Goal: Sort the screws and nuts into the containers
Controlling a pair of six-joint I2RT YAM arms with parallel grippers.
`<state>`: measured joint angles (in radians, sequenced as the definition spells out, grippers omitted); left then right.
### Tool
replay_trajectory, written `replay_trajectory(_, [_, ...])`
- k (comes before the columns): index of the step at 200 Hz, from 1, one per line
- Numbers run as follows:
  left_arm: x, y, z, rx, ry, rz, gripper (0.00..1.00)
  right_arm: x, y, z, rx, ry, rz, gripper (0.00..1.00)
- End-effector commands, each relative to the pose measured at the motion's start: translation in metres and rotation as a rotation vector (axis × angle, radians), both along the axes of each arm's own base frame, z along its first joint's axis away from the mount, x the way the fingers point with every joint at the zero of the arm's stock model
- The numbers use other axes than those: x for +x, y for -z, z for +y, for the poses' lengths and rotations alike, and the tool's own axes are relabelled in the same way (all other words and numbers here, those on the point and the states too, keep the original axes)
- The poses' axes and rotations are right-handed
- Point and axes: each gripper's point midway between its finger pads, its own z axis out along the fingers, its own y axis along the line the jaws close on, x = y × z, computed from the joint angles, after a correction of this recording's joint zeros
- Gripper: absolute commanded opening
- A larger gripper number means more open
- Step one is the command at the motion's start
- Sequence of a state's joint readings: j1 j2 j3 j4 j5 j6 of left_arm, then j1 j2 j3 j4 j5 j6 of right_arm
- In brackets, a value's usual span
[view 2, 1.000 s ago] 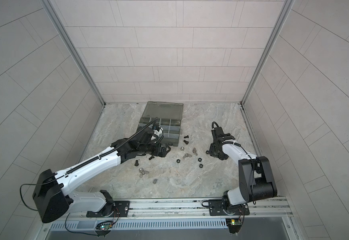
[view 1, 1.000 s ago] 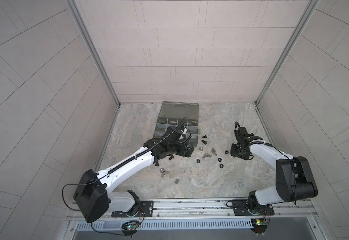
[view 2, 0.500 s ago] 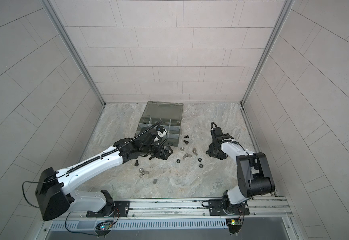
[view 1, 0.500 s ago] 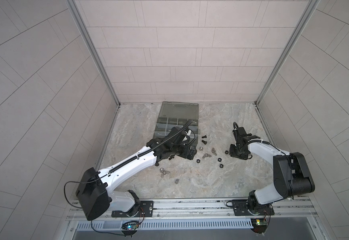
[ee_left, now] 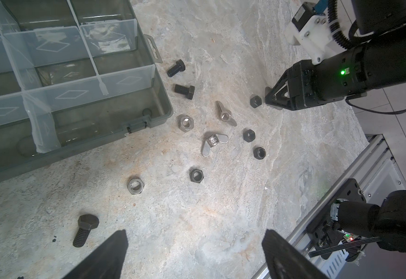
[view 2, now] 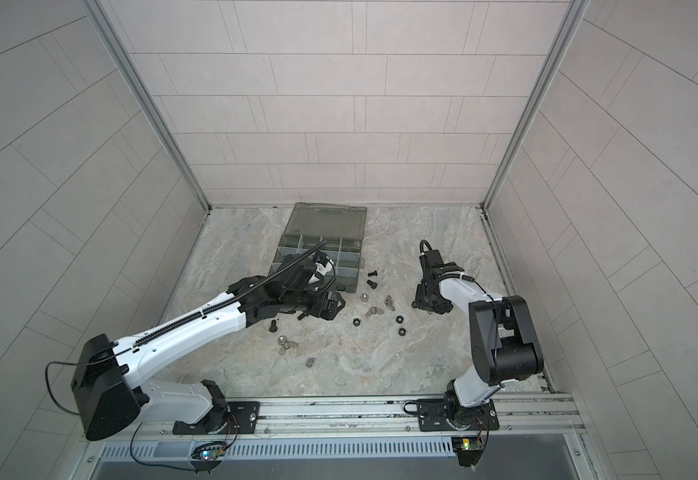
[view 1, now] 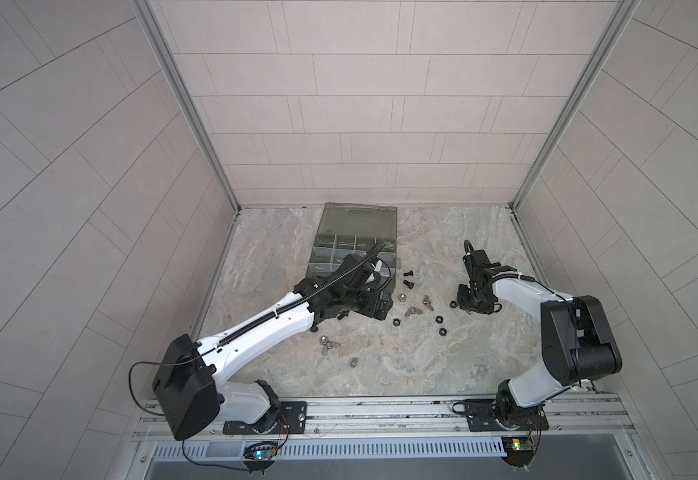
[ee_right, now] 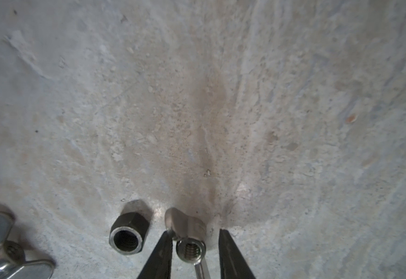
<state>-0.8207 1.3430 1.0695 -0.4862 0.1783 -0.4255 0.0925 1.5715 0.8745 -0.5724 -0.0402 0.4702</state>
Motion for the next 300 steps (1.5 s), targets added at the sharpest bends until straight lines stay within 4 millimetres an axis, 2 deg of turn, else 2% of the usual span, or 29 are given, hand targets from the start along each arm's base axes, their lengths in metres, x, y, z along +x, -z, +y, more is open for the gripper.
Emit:
replay_trajectory(1, [0.001,-0.005,-0.001,0.011,0.011,-0.018,0.94,-0.004,0.006,-0.003,-0.016,0.002,0.031,0.26])
replay_trajectory(62, [0.002,-0.006,0.0,0.015,0.008,-0.024,0.94,-0.004,0.012,-0.002,-0.011,-0.002,0.044,0.22])
replay_trajectory(87, [0.002,-0.005,0.0,0.014,0.006,-0.021,0.94,-0.005,0.015,-0.001,-0.009,-0.006,0.057,0.13])
replay_trajectory(116, [0.002,-0.003,0.003,0.027,-0.002,-0.022,0.94,-0.006,0.014,-0.001,-0.005,-0.007,0.061,0.1])
replay_trajectory(142, [0.006,-0.004,0.008,0.055,-0.024,-0.04,0.94,-0.006,0.002,-0.001,-0.007,0.0,0.033,0.09])
replay_trajectory(194, [0.014,-0.008,0.017,0.116,-0.064,-0.071,0.94,0.01,-0.049,0.01,0.01,-0.02,-0.071,0.09])
replay_trajectory(217, [0.015,-0.006,0.019,0.128,-0.073,-0.072,0.94,0.02,-0.069,0.023,0.027,-0.048,-0.114,0.09])
replay_trajectory(245, [0.012,-0.004,0.023,0.137,-0.074,-0.071,0.94,0.039,-0.089,0.05,0.084,-0.096,-0.178,0.1])
replay_trajectory(270, [0.011,-0.005,0.031,0.15,-0.093,-0.083,0.94,0.059,-0.098,0.075,0.092,-0.132,-0.197,0.1])
replay_trajectory(300, [0.011,-0.004,0.036,0.159,-0.111,-0.09,0.94,0.085,-0.098,0.112,0.102,-0.188,-0.198,0.09])
